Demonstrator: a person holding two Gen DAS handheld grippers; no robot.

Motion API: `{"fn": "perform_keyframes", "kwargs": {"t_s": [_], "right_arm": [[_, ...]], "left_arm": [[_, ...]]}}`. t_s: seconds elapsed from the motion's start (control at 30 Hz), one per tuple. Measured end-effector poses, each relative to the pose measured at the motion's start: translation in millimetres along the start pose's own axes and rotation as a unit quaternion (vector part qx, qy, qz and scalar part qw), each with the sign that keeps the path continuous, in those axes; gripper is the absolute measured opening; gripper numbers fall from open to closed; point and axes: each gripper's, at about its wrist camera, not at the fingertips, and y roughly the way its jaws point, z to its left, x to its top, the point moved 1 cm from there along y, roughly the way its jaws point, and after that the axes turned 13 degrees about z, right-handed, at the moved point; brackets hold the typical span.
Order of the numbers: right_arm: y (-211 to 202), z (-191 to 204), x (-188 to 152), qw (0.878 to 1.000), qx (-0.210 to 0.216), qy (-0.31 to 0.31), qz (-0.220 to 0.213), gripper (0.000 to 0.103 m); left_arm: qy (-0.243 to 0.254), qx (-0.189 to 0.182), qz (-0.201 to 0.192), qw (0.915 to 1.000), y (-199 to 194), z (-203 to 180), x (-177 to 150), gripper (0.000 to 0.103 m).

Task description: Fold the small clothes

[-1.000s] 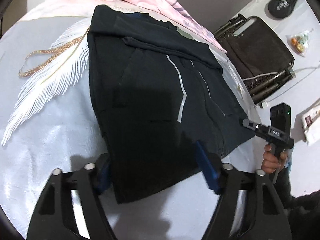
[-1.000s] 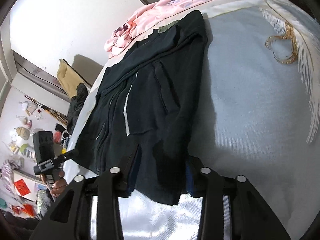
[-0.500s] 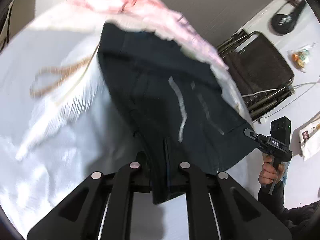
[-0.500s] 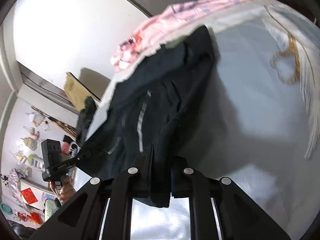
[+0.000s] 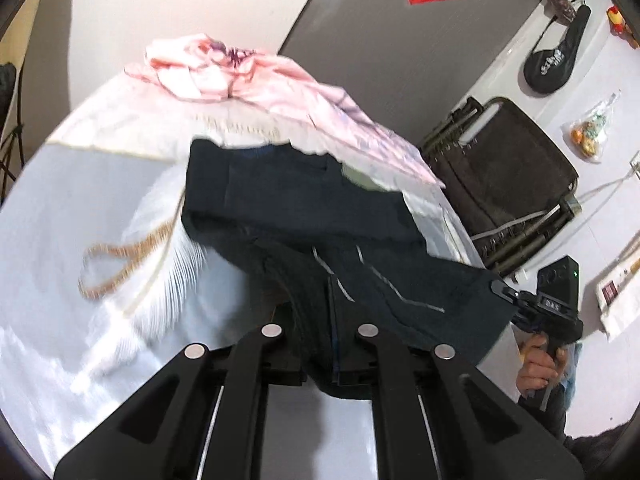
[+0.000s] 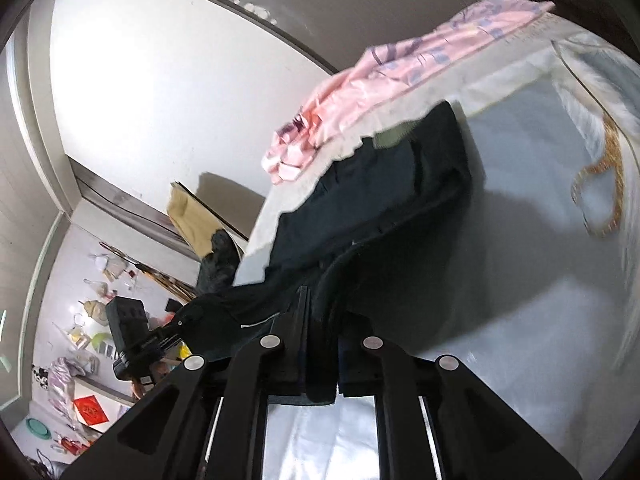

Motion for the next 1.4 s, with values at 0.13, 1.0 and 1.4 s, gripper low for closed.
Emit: {"fn": "perform_keyframes", "kwargs": {"t_s": [0.13, 1.0, 1.4], "right_arm": [[3.9, 7.0, 30.8, 1.0, -0.004, -0.006, -0.008, 0.01], [79.2, -44.3, 183.0, 0.987, -0.155, 0.044, -0.023, 0.054], [134.5, -42.0, 169.9, 0.966, -0.257, -0.02, 0.01, 0.02]], "left_arm": [[0.01, 0.014, 0.0, 0.9998, 5.9, -4.5, 34.8, 0.006], [-0.087, 0.145, 0.046, 0.9845, 96.8, 69.7, 161.2, 0.089], [-0.091, 0.174, 0.085, 0.9769, 141.0, 92.1, 147.6, 0.042]]}}
